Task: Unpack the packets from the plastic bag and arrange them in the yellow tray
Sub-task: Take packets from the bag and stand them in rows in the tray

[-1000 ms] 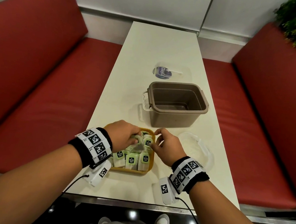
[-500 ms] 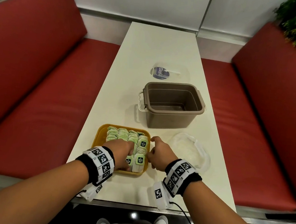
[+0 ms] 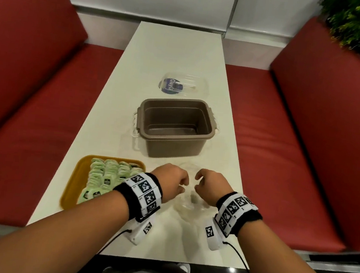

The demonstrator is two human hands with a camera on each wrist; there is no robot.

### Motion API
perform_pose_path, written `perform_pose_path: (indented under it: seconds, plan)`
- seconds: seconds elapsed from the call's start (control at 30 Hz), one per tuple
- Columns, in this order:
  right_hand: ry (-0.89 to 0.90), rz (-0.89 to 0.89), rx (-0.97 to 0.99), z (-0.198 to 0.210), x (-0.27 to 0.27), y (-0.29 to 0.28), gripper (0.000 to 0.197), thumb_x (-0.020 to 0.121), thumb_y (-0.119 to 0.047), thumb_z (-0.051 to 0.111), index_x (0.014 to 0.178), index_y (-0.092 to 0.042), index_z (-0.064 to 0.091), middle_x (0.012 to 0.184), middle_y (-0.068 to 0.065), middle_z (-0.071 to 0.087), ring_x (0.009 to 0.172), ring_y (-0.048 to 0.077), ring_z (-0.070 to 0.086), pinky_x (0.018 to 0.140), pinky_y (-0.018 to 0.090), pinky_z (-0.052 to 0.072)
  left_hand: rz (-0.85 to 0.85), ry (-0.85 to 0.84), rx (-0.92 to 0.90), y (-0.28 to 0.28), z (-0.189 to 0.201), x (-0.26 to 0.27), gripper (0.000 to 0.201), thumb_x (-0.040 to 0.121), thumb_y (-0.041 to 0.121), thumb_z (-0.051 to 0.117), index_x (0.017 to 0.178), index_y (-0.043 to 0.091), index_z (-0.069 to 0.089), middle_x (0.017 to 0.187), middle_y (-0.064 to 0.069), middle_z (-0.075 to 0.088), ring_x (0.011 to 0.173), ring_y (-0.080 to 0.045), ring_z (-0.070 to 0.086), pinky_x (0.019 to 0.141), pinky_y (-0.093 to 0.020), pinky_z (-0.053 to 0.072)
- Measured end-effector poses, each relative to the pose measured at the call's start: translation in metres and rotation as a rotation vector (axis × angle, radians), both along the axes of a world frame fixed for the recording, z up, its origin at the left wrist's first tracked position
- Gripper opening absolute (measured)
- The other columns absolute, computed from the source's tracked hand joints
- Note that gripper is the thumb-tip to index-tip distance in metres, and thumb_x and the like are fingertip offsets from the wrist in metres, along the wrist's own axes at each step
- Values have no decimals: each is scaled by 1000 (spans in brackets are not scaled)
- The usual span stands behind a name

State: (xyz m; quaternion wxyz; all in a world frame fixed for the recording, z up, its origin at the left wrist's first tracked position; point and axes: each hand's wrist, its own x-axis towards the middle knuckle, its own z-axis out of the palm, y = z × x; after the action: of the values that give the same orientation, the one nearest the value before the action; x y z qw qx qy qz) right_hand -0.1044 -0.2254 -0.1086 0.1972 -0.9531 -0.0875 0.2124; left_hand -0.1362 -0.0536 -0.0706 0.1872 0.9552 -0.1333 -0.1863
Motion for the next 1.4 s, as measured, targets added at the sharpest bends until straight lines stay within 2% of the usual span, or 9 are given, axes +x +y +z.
perform_pose_path:
  seconds: [0.3, 0.43, 0.6, 0.73, 0.83, 0.93, 1.03, 1.27, 1.4]
  plan:
    - [55, 198, -85, -29, 8, -44, 83, 64, -41, 88, 135, -18, 51, 130, 3, 55, 121, 23, 49, 97, 33, 46, 114, 233, 253, -61, -49, 22, 38, 80, 43, 73, 107, 16, 69, 105, -5, 70, 97, -25, 65, 84, -31, 53]
    - [34, 263, -41, -37, 11, -52, 89, 64, -40, 87, 139, -17, 46, 138, 1, 47, 127, 21, 42, 102, 34, 45, 173, 189, 276, -66, -59, 25, 30, 85, 31, 71, 111, 17, 67, 112, -5, 67, 103, -24, 64, 90, -33, 52]
    - [12, 310, 37, -36, 14, -59, 78, 68, -42, 85, 135, -19, 52, 134, 2, 52, 123, 22, 44, 101, 35, 44, 258, 80, 149, -60, -53, 26, 16, 88, 34, 66, 98, 23, 70, 99, 1, 69, 95, -20, 63, 83, -29, 50]
    - [-44, 249, 233, -27, 17, -58, 42, 78, -36, 77, 114, -19, 63, 107, 1, 67, 102, 21, 60, 86, 35, 50, 303, -57, -13, -55, -38, 23, 17, 86, 42, 66, 91, 26, 63, 80, 6, 63, 80, -18, 60, 75, -30, 49]
    - [-39, 179, 377, -19, 18, -55, 16, 86, -28, 70, 97, -18, 64, 83, -1, 68, 77, 18, 61, 74, 34, 51, 370, -32, -235, -54, -25, 21, 22, 82, 34, 75, 92, 27, 57, 72, 5, 65, 61, -9, 61, 66, -28, 53]
    - [-11, 119, 417, -15, 19, -53, 10, 86, -26, 70, 86, -24, 60, 75, 0, 70, 71, 19, 65, 69, 36, 55, 411, 14, -354, -49, -14, 16, 31, 77, 21, 81, 90, 26, 53, 72, 2, 63, 50, -11, 60, 55, -27, 54]
    - [8, 106, 421, -13, 19, -51, 10, 88, -22, 64, 85, -24, 54, 75, 3, 72, 68, 21, 69, 68, 40, 57, 391, 2, -342, -42, -7, 11, 23, 82, 8, 73, 83, 24, 57, 74, 2, 66, 55, -18, 66, 62, -39, 58]
    - [57, 87, 431, -3, 11, -42, 13, 82, -17, 42, 78, -27, 34, 87, 8, 72, 67, 28, 69, 60, 44, 58, 293, -20, -82, -26, 7, 3, 26, 83, 19, 73, 106, 31, 73, 74, 17, 59, 78, -7, 61, 82, -20, 47]
    - [57, 81, 378, 3, 8, -37, 19, 91, -4, 36, 101, -20, 41, 93, 2, 73, 70, 27, 66, 57, 32, 53, 224, -8, 21, -18, 16, 0, 29, 84, 16, 72, 109, 29, 73, 91, 10, 68, 86, -9, 63, 86, -21, 48]
